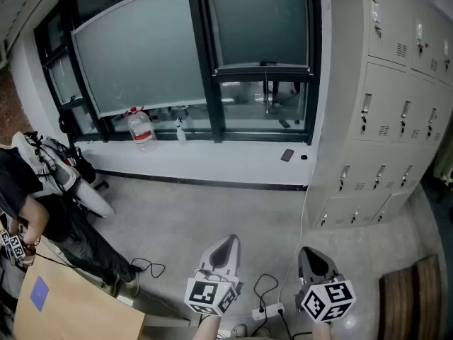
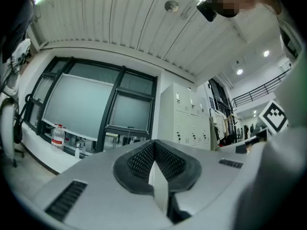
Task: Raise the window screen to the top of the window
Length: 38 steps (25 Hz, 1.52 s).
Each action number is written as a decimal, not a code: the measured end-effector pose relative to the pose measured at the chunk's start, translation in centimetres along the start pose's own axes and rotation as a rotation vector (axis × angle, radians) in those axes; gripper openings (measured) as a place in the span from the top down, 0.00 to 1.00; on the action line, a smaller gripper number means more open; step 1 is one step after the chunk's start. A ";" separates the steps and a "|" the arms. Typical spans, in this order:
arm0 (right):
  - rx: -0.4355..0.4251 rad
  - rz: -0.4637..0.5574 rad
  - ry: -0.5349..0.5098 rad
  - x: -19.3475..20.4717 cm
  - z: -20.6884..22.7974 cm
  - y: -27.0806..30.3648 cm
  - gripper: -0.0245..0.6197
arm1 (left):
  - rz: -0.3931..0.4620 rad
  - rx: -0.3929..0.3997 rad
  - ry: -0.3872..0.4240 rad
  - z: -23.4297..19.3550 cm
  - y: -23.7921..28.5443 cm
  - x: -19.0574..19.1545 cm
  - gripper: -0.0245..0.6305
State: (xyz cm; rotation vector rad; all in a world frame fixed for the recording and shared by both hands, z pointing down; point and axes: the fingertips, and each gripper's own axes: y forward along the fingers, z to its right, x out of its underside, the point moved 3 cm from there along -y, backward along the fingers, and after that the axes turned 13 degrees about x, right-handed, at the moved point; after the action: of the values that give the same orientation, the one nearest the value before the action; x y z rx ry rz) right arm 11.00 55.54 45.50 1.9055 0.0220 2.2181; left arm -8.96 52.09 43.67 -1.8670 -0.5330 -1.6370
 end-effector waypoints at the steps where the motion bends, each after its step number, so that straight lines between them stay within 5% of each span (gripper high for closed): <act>1: 0.003 0.000 0.003 0.1 0.0 -0.2 0.95 | -0.003 -0.002 0.000 0.1 -0.1 0.2 0.96; 10: -0.015 -0.028 0.020 1.3 1.1 -0.5 0.95 | -0.035 0.010 0.018 2.1 0.5 1.2 0.96; 16: -0.068 -0.052 0.038 2.0 0.2 2.6 0.95 | -0.037 -0.017 -0.002 -0.4 1.3 2.0 0.96; 27: -0.080 -0.077 0.120 -1.3 -1.3 19.8 0.95 | 0.029 -0.036 0.004 -16.5 10.4 0.5 0.96; 38: -0.033 -0.029 0.061 -5.4 -2.5 33.1 0.95 | 0.017 -0.047 0.007 -30.9 17.6 0.3 0.96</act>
State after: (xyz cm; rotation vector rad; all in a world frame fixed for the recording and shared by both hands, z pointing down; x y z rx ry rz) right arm 4.18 22.61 44.87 1.8084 0.0220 2.2428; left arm -20.63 18.47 43.00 -1.8937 -0.4786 -1.6580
